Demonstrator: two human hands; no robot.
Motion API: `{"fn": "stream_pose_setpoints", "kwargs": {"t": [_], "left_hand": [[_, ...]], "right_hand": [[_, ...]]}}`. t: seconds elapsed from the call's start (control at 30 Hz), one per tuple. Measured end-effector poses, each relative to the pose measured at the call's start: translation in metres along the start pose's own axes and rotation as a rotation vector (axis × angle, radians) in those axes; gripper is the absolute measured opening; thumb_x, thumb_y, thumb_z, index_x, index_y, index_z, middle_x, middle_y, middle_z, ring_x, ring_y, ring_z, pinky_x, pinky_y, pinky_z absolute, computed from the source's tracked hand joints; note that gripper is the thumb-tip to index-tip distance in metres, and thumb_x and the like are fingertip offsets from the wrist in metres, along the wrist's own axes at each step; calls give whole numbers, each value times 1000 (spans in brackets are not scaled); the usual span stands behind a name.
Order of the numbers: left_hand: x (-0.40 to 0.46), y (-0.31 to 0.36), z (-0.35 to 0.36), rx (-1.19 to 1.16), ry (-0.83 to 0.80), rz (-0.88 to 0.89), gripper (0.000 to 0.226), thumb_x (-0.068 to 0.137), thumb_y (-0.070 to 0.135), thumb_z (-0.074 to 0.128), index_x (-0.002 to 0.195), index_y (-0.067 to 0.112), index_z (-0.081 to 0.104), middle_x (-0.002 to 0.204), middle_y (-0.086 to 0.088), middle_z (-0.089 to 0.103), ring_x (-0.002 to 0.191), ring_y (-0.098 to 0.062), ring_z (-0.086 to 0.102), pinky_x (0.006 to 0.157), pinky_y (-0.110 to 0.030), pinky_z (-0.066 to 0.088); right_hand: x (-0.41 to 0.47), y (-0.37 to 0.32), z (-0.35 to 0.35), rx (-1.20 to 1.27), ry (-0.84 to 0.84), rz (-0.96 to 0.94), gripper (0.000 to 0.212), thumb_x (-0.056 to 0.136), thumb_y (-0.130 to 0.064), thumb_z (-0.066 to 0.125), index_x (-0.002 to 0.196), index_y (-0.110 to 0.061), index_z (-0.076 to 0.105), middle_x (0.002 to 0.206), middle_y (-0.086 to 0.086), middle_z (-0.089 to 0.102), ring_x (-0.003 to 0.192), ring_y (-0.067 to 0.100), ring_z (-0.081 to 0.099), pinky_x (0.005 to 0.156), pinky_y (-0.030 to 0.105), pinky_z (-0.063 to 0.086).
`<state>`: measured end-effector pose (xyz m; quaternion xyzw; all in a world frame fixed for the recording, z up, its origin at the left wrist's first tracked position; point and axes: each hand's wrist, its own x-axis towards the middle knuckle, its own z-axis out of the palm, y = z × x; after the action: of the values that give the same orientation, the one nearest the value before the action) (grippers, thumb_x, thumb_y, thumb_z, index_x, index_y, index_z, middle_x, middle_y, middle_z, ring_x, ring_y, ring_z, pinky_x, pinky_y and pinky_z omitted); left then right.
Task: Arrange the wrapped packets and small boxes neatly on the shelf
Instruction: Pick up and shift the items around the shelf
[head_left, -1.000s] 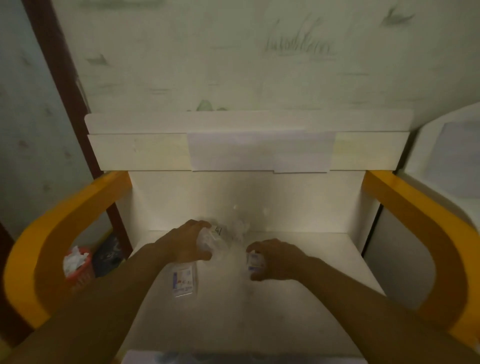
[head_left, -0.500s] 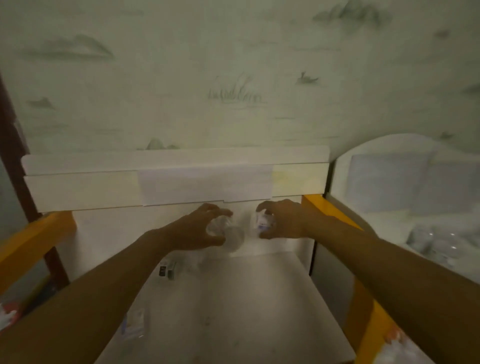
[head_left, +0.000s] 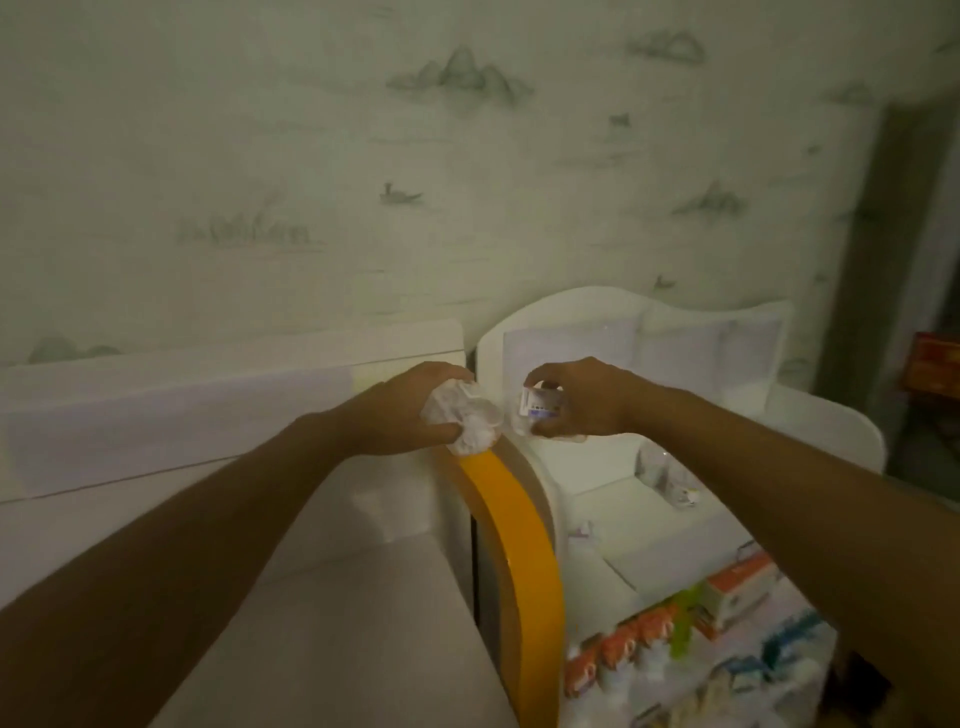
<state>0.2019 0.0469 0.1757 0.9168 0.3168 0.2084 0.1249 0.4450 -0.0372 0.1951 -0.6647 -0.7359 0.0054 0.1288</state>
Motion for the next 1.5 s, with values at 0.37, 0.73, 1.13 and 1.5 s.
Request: {"fn": "stream_pose_setpoints", "kwargs": {"t": [0.37,0.73,1.13,1.5], "left_hand": [[108,73,80,113,-96,39,63,81,45,69,136,40,39,140,12,40,121,0,35,108,-35,39],[140,75,130,209,-168,-24,63,81,42,72,135,34,41,139,9,46,113,-4,42,102,-33,45],[197,14,166,220,-223,-3,70,75,52,73,134,40,38,142,11,40,118,-8,44,102,-36,45],[223,2,187,320,-383,-197,73,76,47,74,135,39,32,144,10,33,118,-18,51,99,-38,46]], "right_hand": [[-32,148,-11,20,-50,72,62,81,-49,69,135,-29,47,134,-2,55,115,21,55,98,38,46],[-11,209,49,140,-153,61,70,80,-48,72,140,-31,41,138,-1,53,119,22,54,95,33,44],[64,230,114,112,-257,96,70,81,-47,70,141,-26,40,139,2,52,119,24,55,101,37,46],[114,271,172,193,-341,-14,72,76,-50,75,138,-29,45,141,1,51,123,22,54,102,33,44]]}}
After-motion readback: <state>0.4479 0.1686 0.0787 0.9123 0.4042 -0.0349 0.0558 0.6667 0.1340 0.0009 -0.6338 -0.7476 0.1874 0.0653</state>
